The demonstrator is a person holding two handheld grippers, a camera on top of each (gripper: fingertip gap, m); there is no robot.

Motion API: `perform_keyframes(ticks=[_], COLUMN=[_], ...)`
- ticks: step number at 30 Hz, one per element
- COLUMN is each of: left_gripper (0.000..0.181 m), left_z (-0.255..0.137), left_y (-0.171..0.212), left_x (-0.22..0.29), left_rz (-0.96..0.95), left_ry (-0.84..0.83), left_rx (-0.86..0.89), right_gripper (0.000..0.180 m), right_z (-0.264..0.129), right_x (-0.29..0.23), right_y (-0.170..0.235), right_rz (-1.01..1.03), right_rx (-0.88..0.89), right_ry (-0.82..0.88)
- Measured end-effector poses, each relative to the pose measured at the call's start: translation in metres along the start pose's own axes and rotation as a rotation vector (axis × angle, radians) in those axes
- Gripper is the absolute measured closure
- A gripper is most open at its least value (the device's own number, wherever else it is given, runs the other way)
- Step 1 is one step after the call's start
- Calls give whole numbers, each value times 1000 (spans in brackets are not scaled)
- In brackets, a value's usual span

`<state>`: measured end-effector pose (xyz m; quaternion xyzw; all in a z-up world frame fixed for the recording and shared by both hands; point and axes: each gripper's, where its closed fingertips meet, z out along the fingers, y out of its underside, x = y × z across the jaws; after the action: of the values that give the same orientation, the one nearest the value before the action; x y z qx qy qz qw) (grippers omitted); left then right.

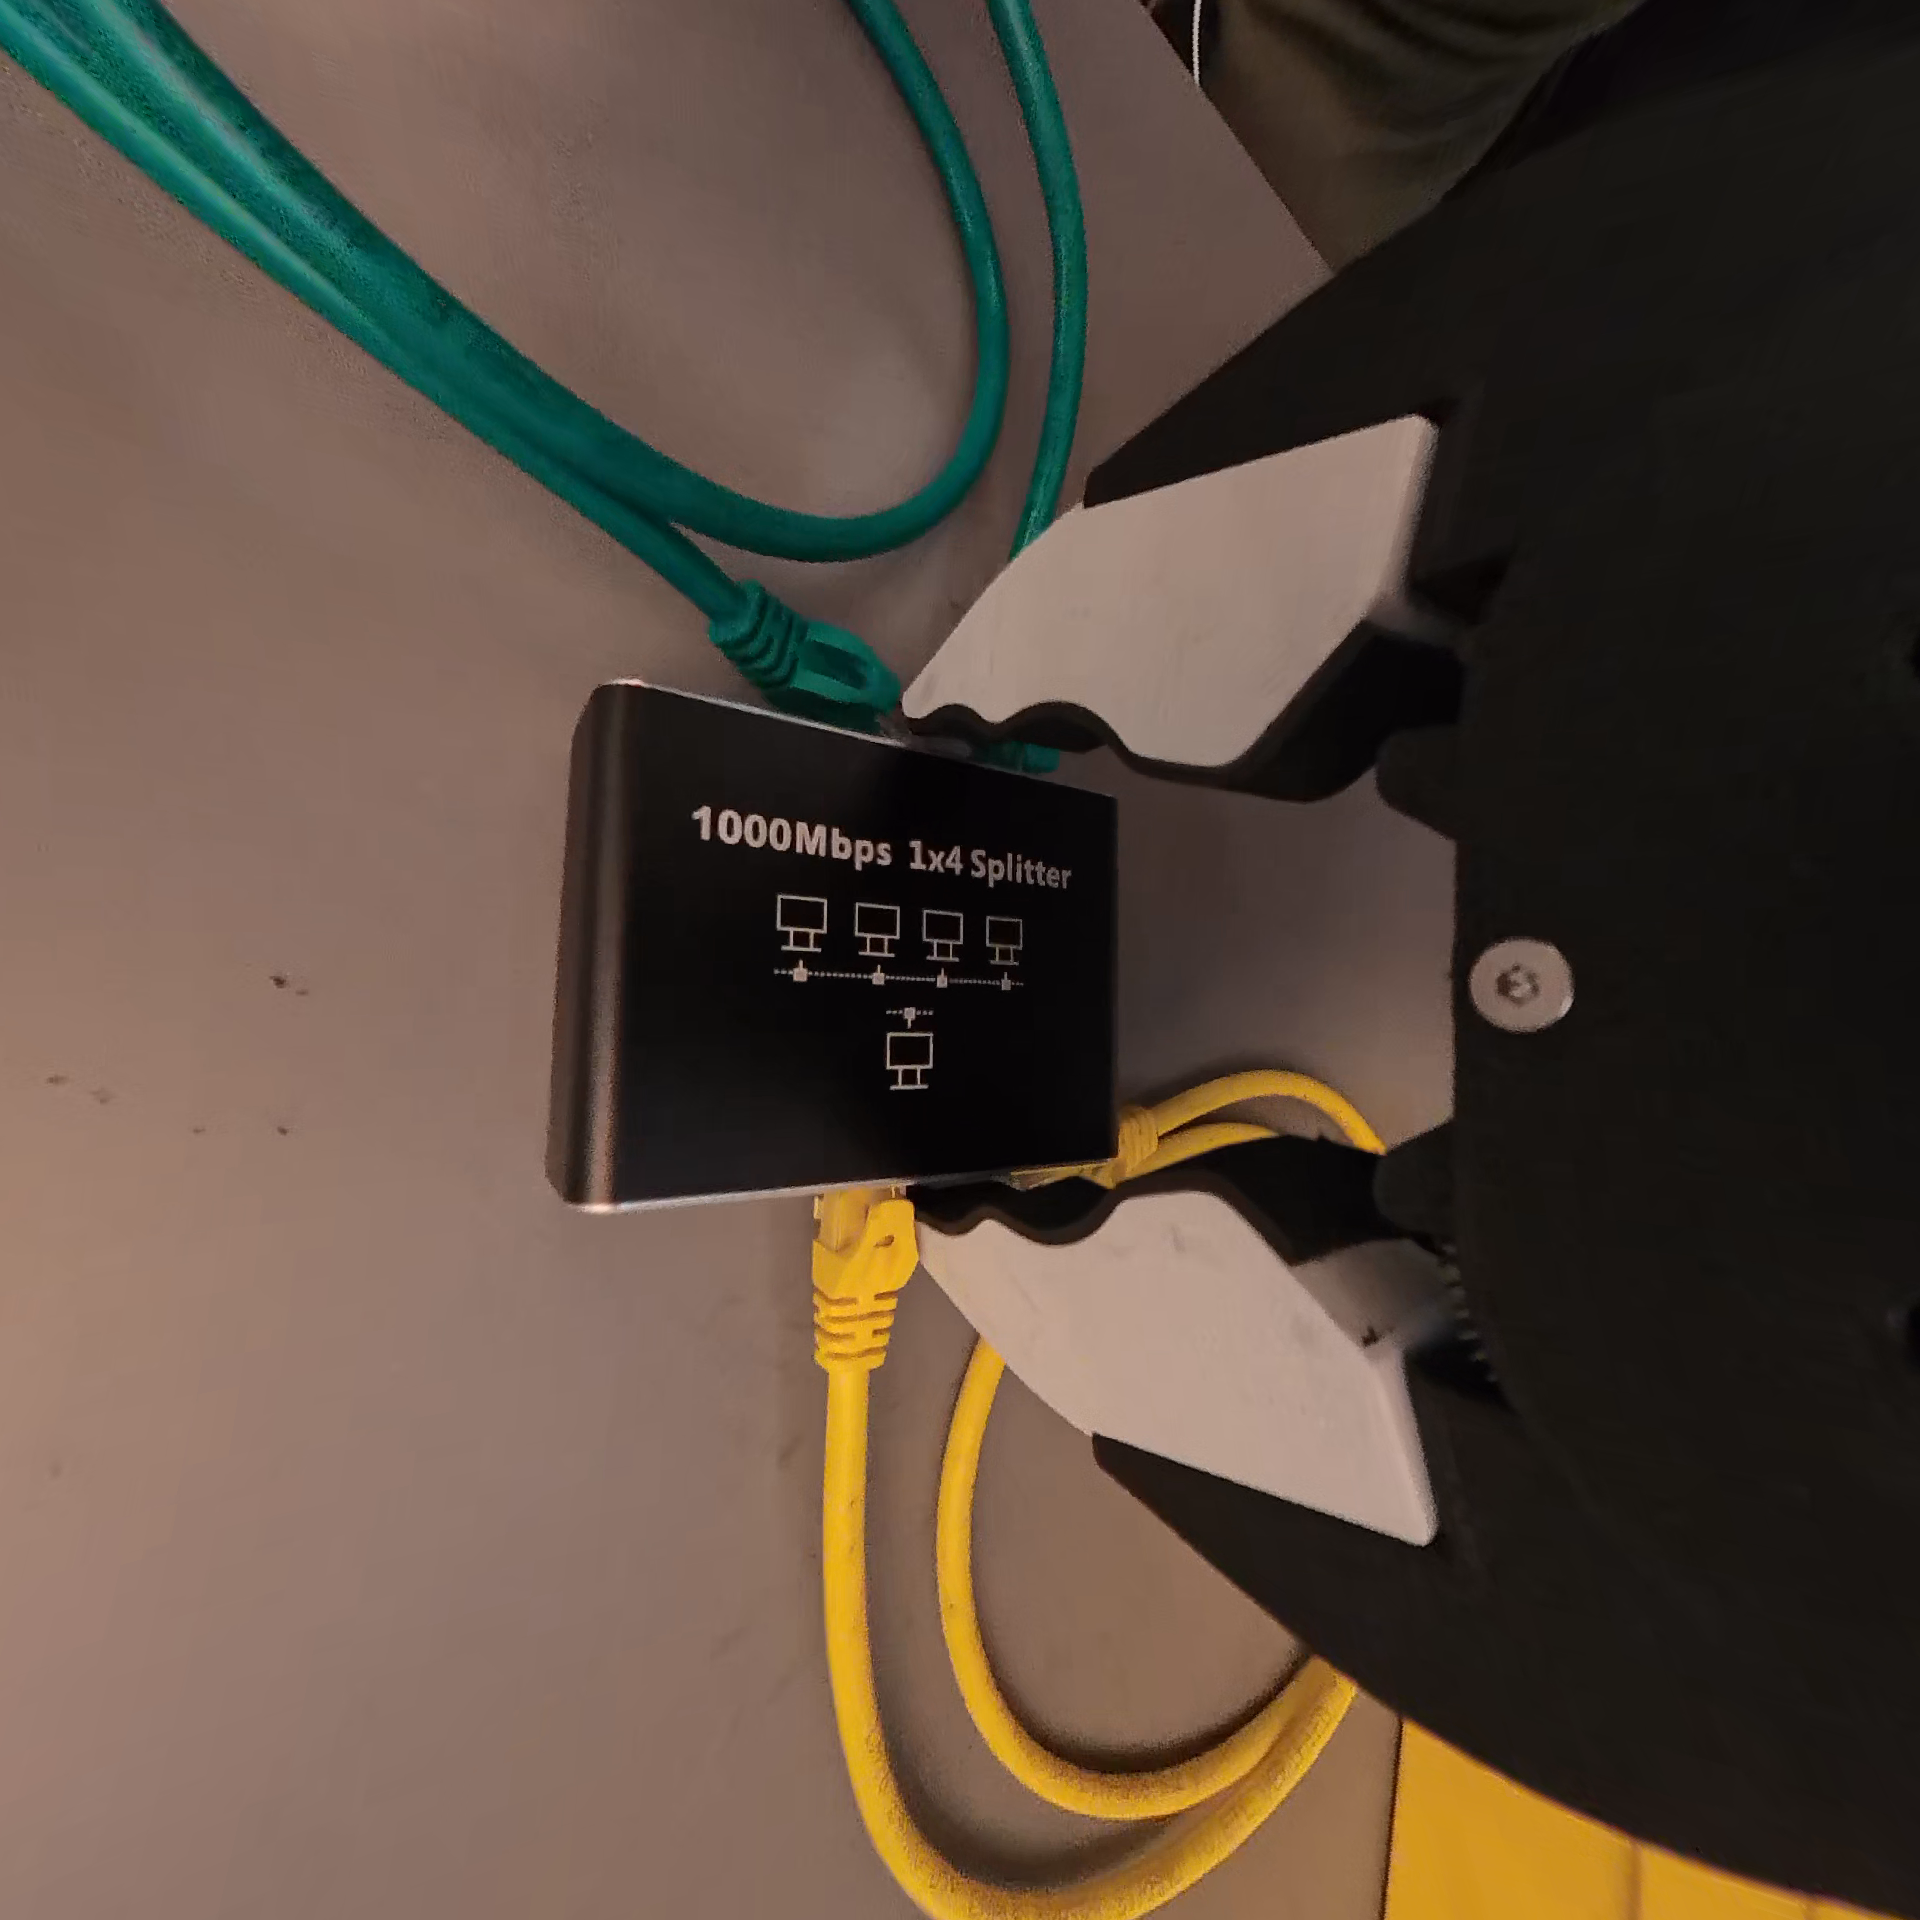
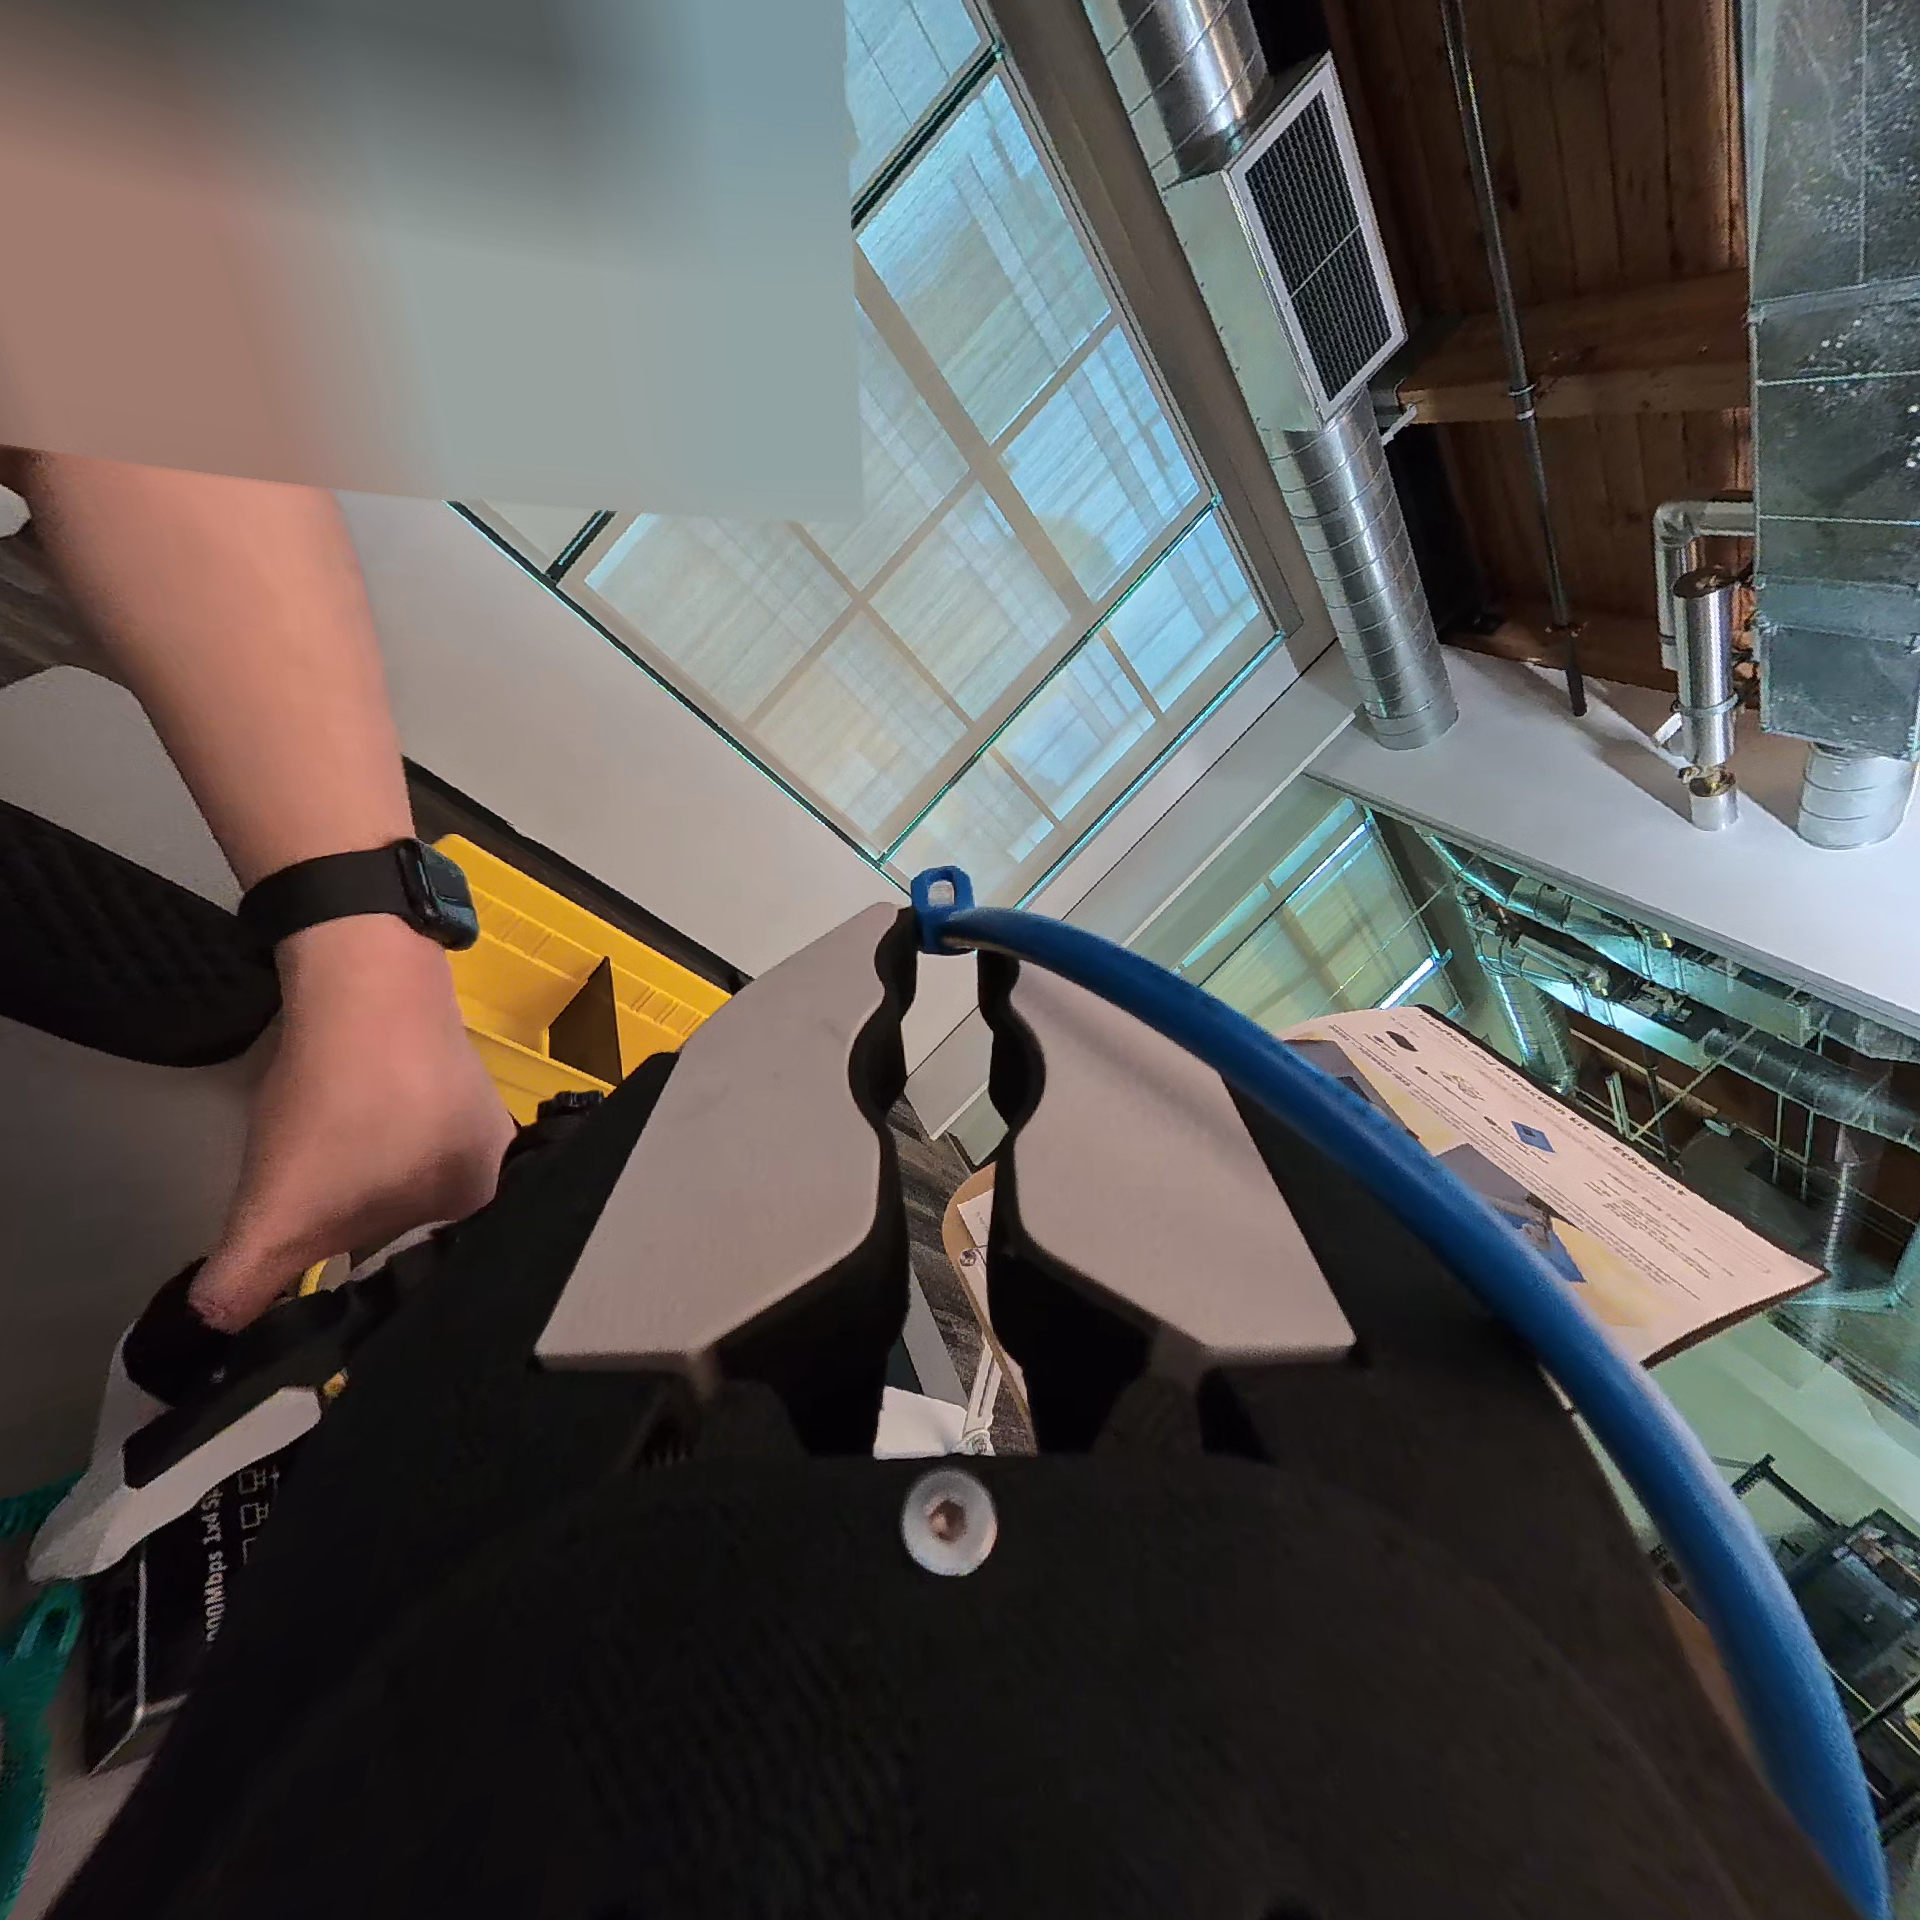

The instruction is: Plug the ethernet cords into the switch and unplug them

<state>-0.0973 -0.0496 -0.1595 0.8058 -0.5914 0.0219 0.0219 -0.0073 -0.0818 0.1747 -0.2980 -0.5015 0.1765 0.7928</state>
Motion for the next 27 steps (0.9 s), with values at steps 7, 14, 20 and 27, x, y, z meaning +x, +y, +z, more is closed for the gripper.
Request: perform_keyframes(ticks=[7, 14, 20, 27], left_gripper=[106, 106, 106, 106], left_z=[-1, -4, -2, -2], left_y=[0, -4, -7, -7], left_x=[0, -12, -18, -18], left_rz=[31, -30, -16, 20], left_ry=[8, 63, -3, 1], left_rx=[-54, -38, -36, -56], right_gripper=[168, 168, 168, 168], right_z=[-2, -3, -3, 1], right_x=[1, 2, 2, -2], right_y=[0, -2, 0, 3], right_rz=[2, 2, 6, 0], right_rx=[-2, 6, 3, -12], right_ry=[1, 1, -1, -13])
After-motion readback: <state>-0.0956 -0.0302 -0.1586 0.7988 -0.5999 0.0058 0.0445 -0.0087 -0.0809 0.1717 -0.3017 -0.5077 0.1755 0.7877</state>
